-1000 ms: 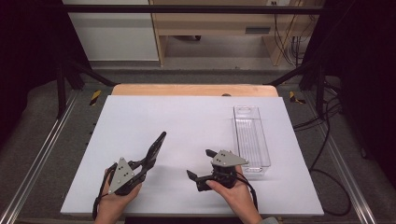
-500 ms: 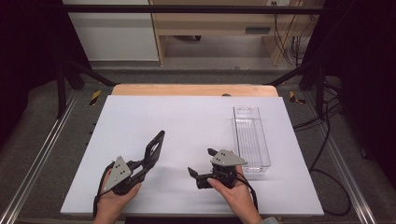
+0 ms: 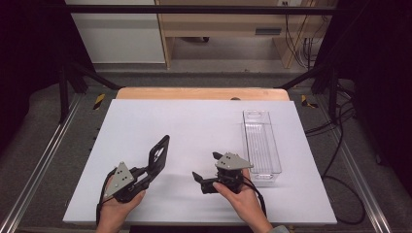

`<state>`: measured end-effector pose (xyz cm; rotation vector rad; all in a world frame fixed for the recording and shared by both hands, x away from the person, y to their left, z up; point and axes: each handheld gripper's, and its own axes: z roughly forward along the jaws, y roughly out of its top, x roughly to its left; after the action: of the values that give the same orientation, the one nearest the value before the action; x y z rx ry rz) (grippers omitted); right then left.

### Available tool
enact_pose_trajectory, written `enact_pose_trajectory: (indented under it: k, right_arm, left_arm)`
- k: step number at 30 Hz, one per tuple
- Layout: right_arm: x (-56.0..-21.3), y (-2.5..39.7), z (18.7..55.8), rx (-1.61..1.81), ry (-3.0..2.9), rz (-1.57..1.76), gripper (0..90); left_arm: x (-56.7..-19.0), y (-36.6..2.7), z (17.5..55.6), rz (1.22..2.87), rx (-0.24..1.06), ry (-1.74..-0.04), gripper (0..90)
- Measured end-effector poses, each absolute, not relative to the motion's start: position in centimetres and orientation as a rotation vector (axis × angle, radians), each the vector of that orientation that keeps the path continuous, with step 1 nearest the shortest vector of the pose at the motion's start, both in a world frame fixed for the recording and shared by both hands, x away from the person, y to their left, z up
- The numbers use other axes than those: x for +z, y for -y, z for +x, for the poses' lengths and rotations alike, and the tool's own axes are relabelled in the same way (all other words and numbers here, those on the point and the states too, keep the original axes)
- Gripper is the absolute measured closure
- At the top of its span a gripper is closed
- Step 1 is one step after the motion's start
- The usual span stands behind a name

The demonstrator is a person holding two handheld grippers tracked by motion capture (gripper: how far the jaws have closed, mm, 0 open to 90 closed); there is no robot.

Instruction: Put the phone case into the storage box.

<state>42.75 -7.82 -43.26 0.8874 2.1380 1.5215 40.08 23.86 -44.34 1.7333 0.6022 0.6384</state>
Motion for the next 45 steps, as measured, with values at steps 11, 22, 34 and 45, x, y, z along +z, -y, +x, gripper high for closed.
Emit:
enact_pose_trajectory:
  k: [11, 22, 34, 45]
  right_arm:
    - [-37.8, 7.6, 45.0, 1.573, -2.071, 0.839, 4.7]
    - [-37.7, 6.3, 46.3, 1.618, -2.051, 0.888, 3.4]
    - [-39.2, 5.0, 45.5, 1.577, -2.079, 0.881, 3.3]
    - [-39.2, 5.2, 45.4, 1.595, -2.086, 0.903, 3.2]
  left_arm:
    - [-41.7, -22.9, 42.0, 1.700, 0.661, -0.590, 80.7]
    - [-43.2, -23.0, 43.4, 1.615, 0.593, -0.678, 80.7]
    - [-43.0, -25.0, 43.1, 1.543, 0.576, -0.730, 80.6]
    - [-43.1, -24.2, 42.9, 1.519, 0.490, -0.721, 80.6]
